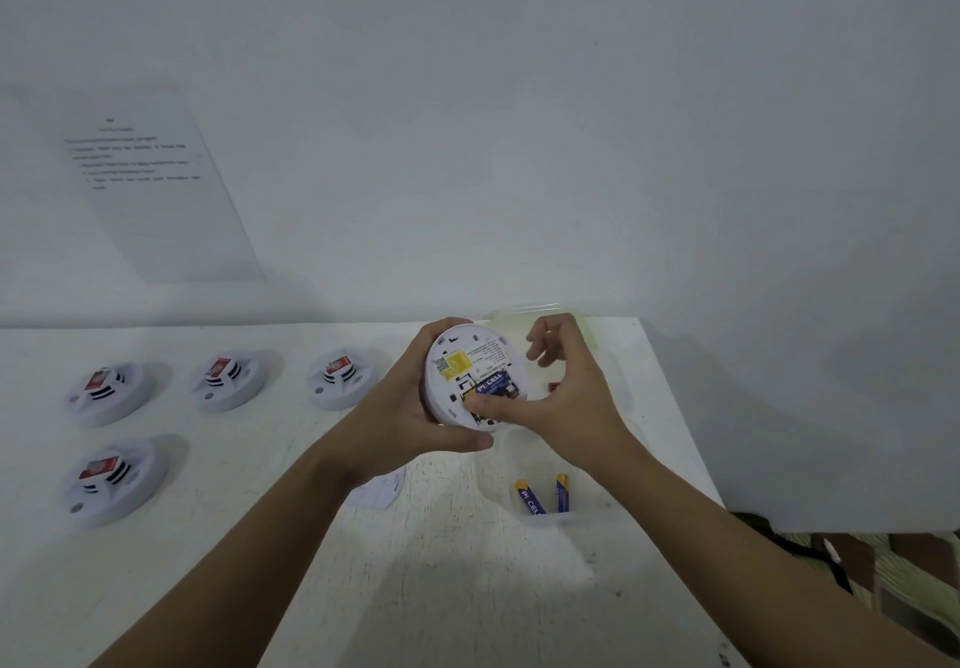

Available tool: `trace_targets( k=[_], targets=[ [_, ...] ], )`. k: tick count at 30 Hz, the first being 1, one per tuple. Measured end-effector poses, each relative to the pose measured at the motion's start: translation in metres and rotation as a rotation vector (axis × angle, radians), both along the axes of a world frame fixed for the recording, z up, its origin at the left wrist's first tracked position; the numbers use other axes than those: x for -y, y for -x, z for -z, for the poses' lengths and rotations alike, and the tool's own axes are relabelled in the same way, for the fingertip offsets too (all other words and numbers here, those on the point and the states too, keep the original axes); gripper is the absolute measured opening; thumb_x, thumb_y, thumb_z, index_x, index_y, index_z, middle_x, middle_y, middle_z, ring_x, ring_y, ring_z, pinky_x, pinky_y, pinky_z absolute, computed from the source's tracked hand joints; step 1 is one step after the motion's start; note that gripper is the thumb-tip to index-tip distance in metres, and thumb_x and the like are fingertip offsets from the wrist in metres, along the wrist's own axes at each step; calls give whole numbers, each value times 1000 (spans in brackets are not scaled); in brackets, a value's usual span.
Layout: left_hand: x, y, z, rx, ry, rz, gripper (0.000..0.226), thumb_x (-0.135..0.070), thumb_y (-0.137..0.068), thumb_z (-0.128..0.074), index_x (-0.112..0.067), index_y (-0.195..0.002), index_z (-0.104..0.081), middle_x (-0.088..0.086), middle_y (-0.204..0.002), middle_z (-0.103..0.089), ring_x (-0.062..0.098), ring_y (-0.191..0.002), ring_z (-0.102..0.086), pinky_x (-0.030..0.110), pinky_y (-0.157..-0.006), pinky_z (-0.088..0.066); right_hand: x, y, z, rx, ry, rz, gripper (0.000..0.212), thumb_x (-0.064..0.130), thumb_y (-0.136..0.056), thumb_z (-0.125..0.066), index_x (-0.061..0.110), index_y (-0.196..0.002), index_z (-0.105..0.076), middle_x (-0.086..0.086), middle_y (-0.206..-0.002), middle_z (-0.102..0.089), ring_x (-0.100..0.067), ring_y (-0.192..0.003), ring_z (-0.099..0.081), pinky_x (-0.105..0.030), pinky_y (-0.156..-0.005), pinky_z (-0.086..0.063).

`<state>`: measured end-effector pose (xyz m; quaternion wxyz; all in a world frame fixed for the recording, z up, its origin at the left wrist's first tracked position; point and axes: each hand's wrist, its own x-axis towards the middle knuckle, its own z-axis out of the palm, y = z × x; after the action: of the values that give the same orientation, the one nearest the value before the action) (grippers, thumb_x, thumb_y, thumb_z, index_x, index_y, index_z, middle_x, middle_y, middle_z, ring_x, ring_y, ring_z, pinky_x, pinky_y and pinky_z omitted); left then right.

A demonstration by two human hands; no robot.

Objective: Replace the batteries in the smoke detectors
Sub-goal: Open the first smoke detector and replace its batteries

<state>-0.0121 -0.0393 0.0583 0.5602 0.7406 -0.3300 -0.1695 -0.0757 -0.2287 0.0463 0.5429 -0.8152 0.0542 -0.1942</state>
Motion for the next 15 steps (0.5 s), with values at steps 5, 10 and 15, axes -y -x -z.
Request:
trace_targets(
  k=[5,10,15],
  targets=[
    [-1,0,4,27,-57,18,92,1,-72,-87,-26,-143,-35,-28,-123,-56,-2,-119,-56,19,-84,-56,0,-1,-3,-234,-137,-51,74,40,-55,-96,30,-108,-46,-1,-102,-55,-10,-86,-53,-17,-67,-47],
    [-8,5,7,39,-39,-52,88,2,-70,-87,-33,-135,-39,-37,-115,-57,-7,-116,-56,13,-80,-54,-6,-5,-10,-280,-222,-141,66,35,-56,-97,29,-105,-53,-8,-107,-63,-12,-84,-58,-32,-73,-56],
    [-40,1,2,24,10,-175,94,-3,-65,-91,-36,-137,-42,-26,-125,-57,0,-119,-57,23,-85,-58,-27,-16,-7,-123,-193,-96,30,41,-78,-83,27,-100,-66,4,-95,-65,-10,-86,-60,-13,-67,-48]
  ],
)
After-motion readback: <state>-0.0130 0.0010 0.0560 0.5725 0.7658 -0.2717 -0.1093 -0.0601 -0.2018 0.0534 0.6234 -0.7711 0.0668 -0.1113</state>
